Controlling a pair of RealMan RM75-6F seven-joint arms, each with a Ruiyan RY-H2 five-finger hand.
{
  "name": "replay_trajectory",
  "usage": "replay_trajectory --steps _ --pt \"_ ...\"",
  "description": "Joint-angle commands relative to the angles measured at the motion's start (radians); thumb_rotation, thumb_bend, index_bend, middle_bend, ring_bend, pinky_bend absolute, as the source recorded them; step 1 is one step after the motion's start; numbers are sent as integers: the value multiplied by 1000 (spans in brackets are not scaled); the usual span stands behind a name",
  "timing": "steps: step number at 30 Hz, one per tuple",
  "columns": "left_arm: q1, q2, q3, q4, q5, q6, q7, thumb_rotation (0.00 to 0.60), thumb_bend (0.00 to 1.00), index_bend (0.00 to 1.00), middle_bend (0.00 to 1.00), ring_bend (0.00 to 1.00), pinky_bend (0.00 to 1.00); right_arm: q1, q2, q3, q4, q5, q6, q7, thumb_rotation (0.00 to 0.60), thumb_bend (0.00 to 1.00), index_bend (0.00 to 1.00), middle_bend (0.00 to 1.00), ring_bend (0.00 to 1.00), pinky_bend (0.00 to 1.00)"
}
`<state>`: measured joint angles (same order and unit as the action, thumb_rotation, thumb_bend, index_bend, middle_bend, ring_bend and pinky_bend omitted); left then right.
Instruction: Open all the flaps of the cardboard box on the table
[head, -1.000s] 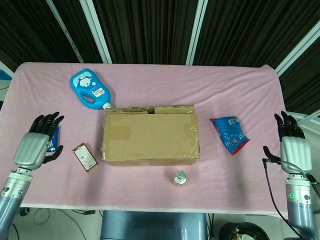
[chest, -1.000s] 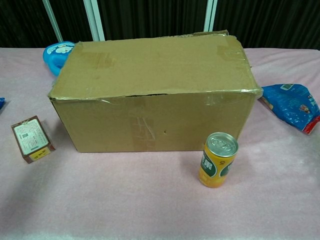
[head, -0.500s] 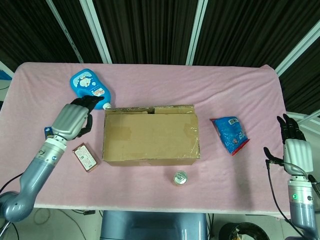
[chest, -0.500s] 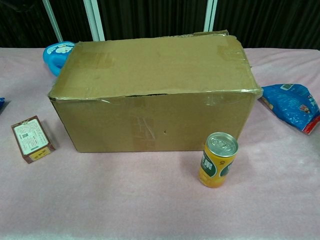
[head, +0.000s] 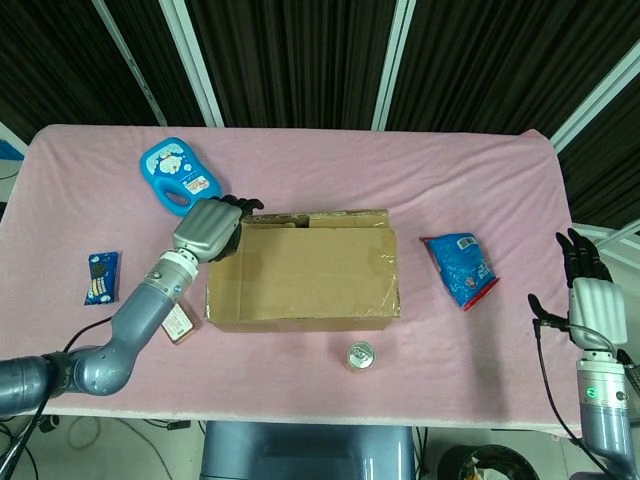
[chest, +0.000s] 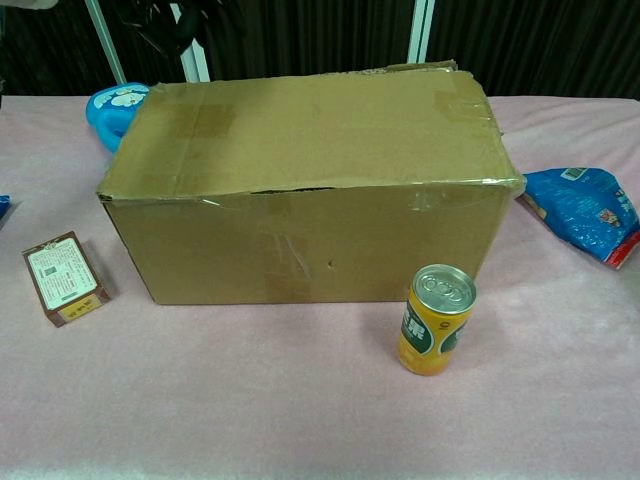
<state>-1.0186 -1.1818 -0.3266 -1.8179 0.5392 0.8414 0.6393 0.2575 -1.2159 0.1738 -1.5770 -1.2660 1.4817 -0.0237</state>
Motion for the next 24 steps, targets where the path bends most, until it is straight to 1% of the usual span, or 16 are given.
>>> replay_trajectory --steps 1,5,8,15,20,24 --pt "-42 -35 28 33 -50 5 22 600 850 219 301 228 332 -3 -1 4 0 2 -2 1 600 328 0 0 0 217" --pt "-67 -57 48 50 -77 10 27 600 860 237 327 248 351 -5 -1 12 1 3 -3 3 600 330 0 0 0 217" --pt "-79 -66 56 57 -90 12 22 600 876 259 360 277 384 -8 -1 16 1 3 -4 5 600 334 0 0 0 218" --pt "-99 -69 68 57 -102 17 6 600 915 318 472 361 473 -11 -4 20 3 -1 -11 2 600 339 0 0 0 217" --pt "-93 -47 47 31 -74 32 -38 600 929 325 484 372 484 -14 -6 23 3 -6 -10 0 600 344 0 0 0 217" --pt "-76 -4 14 -28 -48 40 -99 600 933 325 484 372 484 -16 -9 24 6 -6 -14 -2 600 345 0 0 0 217"
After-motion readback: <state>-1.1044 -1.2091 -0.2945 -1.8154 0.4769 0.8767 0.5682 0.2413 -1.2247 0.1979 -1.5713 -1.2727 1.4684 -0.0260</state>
